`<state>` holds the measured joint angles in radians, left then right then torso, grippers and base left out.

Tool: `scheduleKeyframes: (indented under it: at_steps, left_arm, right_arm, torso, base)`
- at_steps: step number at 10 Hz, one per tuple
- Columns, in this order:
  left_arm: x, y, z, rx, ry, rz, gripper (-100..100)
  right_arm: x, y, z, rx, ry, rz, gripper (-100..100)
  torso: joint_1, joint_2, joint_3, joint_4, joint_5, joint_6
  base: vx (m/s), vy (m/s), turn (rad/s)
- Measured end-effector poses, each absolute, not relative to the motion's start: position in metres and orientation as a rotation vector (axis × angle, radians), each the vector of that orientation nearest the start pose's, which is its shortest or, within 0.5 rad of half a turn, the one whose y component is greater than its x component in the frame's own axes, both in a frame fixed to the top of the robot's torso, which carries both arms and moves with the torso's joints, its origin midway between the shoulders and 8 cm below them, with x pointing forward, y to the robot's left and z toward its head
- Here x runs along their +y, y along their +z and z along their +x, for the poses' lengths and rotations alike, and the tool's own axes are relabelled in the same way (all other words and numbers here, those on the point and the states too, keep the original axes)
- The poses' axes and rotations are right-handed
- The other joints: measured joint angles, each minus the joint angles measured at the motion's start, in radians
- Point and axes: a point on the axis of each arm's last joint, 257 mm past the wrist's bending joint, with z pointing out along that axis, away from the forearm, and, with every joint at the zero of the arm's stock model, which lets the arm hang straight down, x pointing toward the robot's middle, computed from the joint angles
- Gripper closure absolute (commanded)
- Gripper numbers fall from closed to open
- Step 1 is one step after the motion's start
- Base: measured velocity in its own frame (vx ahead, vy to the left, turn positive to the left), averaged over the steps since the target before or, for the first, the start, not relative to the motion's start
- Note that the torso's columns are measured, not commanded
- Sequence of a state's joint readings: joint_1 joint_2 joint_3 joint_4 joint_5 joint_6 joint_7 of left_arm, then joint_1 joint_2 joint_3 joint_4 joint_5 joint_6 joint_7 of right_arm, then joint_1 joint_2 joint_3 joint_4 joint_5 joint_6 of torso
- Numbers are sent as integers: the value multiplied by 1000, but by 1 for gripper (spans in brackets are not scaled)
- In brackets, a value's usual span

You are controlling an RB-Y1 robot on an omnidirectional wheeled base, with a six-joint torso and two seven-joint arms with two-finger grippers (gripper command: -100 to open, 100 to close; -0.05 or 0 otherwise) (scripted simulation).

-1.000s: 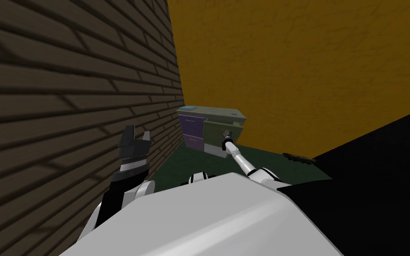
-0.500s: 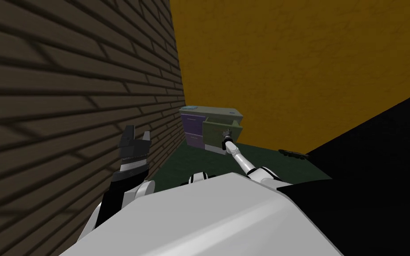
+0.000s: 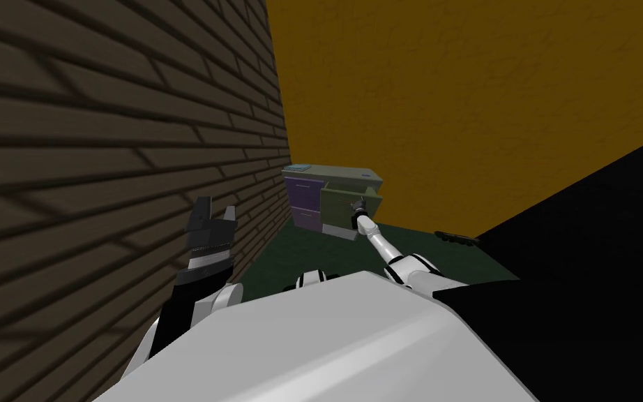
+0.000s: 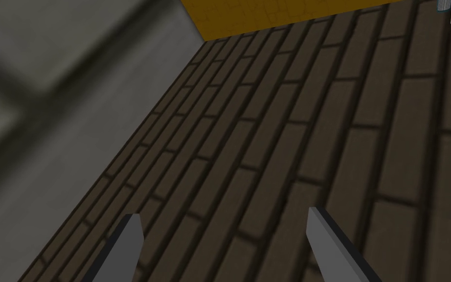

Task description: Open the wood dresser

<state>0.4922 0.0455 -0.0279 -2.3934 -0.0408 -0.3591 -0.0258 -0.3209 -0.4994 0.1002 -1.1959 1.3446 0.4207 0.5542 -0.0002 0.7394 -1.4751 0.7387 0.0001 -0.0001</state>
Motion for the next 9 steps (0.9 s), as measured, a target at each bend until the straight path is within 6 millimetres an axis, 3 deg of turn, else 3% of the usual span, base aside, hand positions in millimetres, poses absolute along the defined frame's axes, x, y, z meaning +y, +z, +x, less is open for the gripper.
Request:
scheduleKeyframes:
  at_steps: [3,4,9]
  left_arm:
    - [259,49,346,692,-1276,-611,0]
    - [259,49,346,692,-1276,-611,0]
    - [259,49,346,692,-1276,-611,0]
  right_arm:
    - [-465,-157,618,1559,-977,-378,-100]
    - [-466,-158,618,1561,-978,-381,0]
    - [-465,-163,617,1569,-977,-385,0]
  torso:
    - [2,2,1,3,2,0]
    - [2,2,1,3,2,0]
    - [1,-1,0,0,0,0]
  base:
    - [-32,53,-20]
    - [0,0,0]
    - [0,0,0]
